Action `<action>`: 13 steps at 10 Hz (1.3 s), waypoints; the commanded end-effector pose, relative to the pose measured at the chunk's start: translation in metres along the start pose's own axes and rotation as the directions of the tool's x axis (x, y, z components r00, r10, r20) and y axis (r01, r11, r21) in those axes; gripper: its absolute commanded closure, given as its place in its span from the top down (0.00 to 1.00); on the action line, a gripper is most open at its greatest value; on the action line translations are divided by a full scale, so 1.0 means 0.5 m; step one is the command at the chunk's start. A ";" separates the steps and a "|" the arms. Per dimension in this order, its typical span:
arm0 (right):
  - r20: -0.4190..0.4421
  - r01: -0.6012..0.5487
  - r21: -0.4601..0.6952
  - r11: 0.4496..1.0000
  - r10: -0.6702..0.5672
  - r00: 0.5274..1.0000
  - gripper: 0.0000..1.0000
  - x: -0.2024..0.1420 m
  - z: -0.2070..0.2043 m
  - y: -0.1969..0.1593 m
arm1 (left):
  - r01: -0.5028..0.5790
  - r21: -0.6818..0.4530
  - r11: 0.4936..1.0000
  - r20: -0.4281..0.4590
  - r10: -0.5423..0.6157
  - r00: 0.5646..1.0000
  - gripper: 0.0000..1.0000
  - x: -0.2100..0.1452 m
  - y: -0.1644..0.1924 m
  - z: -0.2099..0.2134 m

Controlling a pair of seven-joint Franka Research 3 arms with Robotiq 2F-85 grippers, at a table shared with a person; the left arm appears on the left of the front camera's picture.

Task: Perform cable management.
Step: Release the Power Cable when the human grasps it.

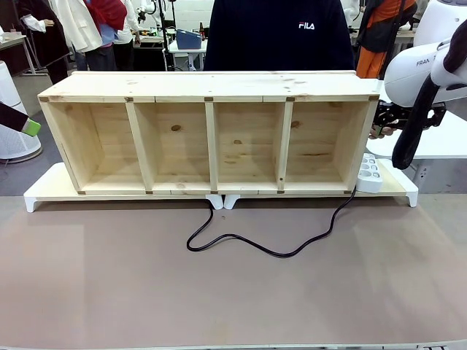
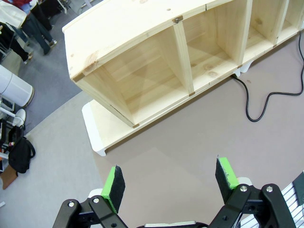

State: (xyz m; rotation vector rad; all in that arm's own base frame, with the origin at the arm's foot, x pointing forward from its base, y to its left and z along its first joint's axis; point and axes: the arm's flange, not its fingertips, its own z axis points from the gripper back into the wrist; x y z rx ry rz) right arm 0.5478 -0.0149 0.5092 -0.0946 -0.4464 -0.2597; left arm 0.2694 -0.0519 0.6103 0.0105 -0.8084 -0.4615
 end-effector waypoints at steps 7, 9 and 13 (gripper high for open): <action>0.000 0.004 0.002 1.000 -0.004 1.000 0.97 0.000 0.001 0.002 | -0.001 0.003 1.000 0.006 0.001 1.000 1.00 0.002 0.001 -0.002; 0.000 0.004 0.002 1.000 -0.004 1.000 0.97 0.000 0.001 0.002 | -0.001 0.003 1.000 0.006 0.001 1.000 1.00 0.002 0.001 -0.002; 0.000 0.004 0.002 1.000 -0.004 1.000 0.97 0.000 0.001 0.002 | -0.001 0.003 1.000 0.006 0.001 1.000 1.00 0.002 0.001 -0.002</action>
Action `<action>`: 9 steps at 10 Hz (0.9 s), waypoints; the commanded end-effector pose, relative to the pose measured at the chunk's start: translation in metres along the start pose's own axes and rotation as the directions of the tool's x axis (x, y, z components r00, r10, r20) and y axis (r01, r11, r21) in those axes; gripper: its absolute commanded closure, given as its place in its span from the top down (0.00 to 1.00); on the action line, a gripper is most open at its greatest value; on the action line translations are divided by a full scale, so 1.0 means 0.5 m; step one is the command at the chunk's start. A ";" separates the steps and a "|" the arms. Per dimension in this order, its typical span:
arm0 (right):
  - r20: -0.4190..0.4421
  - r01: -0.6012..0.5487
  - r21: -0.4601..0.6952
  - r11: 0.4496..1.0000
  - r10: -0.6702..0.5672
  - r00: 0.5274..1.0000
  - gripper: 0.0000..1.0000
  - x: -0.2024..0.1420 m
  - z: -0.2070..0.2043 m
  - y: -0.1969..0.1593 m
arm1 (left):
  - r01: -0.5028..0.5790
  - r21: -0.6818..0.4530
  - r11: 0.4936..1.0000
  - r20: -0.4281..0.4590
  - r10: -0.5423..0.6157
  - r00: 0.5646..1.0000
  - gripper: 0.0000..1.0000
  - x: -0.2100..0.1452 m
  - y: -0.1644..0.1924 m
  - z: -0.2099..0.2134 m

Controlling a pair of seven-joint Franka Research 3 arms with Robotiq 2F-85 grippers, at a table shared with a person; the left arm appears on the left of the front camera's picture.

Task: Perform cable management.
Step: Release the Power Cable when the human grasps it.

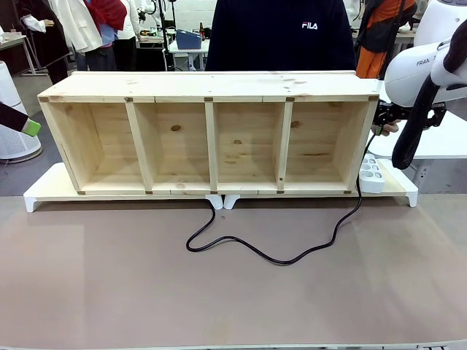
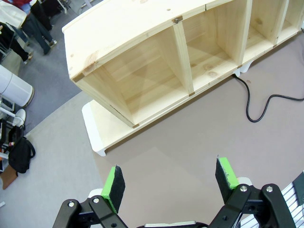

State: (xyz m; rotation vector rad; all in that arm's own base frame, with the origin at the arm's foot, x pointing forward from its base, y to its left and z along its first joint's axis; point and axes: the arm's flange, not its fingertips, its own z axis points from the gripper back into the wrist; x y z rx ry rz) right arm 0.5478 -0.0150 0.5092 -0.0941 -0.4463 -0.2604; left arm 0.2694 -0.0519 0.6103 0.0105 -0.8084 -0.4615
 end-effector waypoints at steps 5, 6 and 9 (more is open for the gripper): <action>0.000 0.003 0.001 1.000 -0.003 1.000 0.97 0.000 0.001 0.002 | -0.001 0.003 1.000 0.006 0.001 1.000 1.00 0.002 0.001 -0.002; 0.000 0.003 0.001 1.000 -0.003 1.000 0.97 0.000 0.001 0.002 | -0.001 0.003 1.000 0.006 0.001 1.000 1.00 0.002 0.001 -0.002; 0.000 0.003 0.001 1.000 -0.003 1.000 0.97 0.000 0.001 0.002 | -0.001 0.003 1.000 0.006 0.001 1.000 1.00 0.002 0.001 -0.002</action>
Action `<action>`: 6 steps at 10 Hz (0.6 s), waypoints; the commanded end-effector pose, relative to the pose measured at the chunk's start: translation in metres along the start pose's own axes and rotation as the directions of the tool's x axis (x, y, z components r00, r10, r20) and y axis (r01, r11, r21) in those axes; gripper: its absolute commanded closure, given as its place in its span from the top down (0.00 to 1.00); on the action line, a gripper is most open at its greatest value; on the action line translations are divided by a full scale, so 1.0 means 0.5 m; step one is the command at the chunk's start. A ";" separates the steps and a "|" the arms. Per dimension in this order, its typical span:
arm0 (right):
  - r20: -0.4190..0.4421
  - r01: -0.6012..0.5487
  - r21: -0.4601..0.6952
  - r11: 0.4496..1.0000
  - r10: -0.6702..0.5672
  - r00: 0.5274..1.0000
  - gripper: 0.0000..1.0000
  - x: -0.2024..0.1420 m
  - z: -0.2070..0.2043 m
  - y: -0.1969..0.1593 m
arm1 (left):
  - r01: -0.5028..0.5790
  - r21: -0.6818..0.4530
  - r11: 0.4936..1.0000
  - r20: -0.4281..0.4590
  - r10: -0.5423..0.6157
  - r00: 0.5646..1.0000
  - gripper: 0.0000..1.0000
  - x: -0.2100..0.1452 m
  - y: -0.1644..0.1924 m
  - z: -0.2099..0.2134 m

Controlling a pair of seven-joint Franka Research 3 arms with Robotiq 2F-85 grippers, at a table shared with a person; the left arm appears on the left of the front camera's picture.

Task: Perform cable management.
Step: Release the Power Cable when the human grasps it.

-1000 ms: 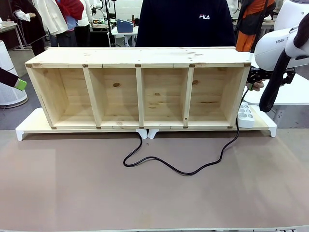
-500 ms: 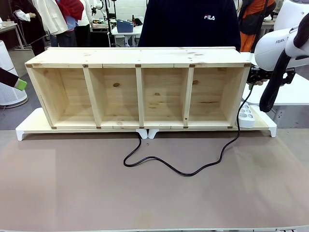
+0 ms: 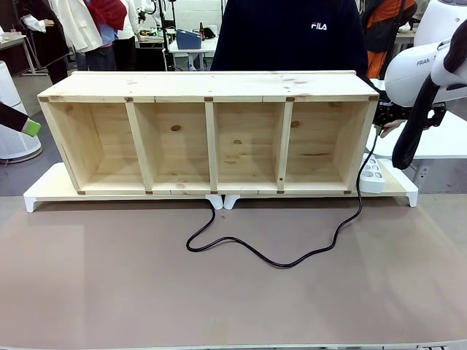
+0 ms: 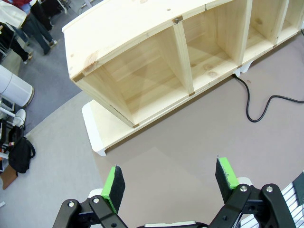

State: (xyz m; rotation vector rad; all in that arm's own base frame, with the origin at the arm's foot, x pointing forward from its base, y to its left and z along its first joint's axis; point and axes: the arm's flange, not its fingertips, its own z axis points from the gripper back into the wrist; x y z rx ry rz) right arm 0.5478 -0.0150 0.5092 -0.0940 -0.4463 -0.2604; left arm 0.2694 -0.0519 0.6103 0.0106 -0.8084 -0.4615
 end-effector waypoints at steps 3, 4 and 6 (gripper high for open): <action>0.000 0.003 0.001 1.000 -0.003 1.000 0.97 0.000 0.001 0.002 | -0.001 0.003 1.000 0.006 0.001 1.000 1.00 0.002 0.001 -0.002; 0.000 0.003 0.001 1.000 -0.003 1.000 0.97 0.000 0.001 0.002 | -0.001 0.003 1.000 0.006 0.001 1.000 1.00 0.002 0.001 -0.002; 0.000 0.003 0.001 1.000 -0.003 1.000 0.97 0.000 0.001 0.002 | -0.001 0.003 1.000 0.006 0.001 1.000 1.00 0.002 0.001 -0.002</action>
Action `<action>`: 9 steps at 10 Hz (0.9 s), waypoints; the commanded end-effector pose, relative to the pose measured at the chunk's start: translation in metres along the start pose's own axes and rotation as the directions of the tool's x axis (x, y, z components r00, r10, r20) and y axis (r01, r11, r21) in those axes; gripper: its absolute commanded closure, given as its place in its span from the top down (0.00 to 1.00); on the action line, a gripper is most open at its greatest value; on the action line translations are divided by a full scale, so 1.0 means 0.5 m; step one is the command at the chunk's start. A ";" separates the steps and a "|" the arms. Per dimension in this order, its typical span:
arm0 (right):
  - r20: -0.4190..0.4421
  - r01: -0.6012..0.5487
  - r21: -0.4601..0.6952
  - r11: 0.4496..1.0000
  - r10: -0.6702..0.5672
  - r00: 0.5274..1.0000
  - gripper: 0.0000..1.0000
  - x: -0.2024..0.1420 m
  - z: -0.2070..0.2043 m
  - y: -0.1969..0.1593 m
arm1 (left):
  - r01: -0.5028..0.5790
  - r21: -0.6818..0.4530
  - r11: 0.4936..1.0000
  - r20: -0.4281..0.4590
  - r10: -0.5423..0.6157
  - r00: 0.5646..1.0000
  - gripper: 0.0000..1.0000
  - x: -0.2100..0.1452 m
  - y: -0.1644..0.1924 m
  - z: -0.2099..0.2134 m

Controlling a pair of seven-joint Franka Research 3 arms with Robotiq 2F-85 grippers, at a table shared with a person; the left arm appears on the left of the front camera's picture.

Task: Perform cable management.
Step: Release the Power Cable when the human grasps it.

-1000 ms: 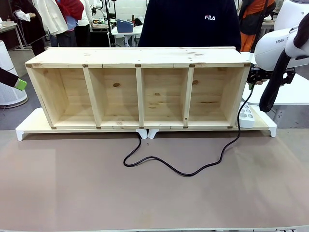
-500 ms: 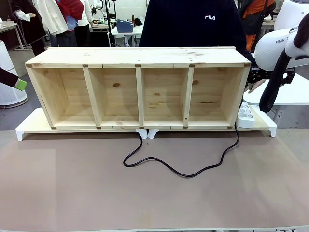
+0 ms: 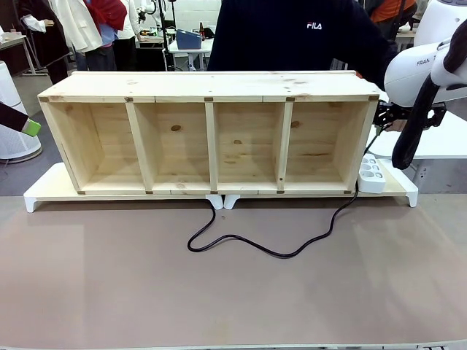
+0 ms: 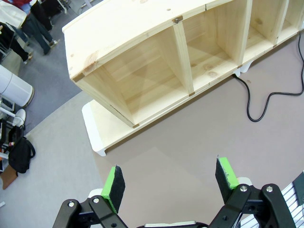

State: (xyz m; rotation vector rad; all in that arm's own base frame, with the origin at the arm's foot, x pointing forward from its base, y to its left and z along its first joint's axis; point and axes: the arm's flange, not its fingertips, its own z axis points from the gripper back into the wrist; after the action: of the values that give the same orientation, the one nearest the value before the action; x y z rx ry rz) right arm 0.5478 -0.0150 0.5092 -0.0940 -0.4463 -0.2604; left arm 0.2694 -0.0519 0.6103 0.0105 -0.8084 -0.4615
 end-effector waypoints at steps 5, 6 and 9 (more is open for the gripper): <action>0.000 0.003 0.001 1.000 -0.003 1.000 0.97 0.000 0.001 0.002 | -0.001 0.003 1.000 0.006 0.001 1.000 1.00 0.002 0.001 -0.002; 0.000 0.003 0.001 1.000 -0.003 1.000 0.97 0.000 0.001 0.002 | -0.001 0.003 1.000 0.006 0.001 1.000 1.00 0.002 0.001 -0.002; 0.000 0.003 0.001 1.000 -0.003 1.000 0.97 0.000 0.001 0.002 | -0.001 0.003 1.000 0.006 0.001 1.000 1.00 0.002 0.001 -0.002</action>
State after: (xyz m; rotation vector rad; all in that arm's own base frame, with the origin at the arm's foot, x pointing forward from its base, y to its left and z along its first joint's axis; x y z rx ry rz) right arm 0.5478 -0.0150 0.5092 -0.0940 -0.4463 -0.2604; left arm 0.2694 -0.0519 0.6103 0.0106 -0.8084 -0.4615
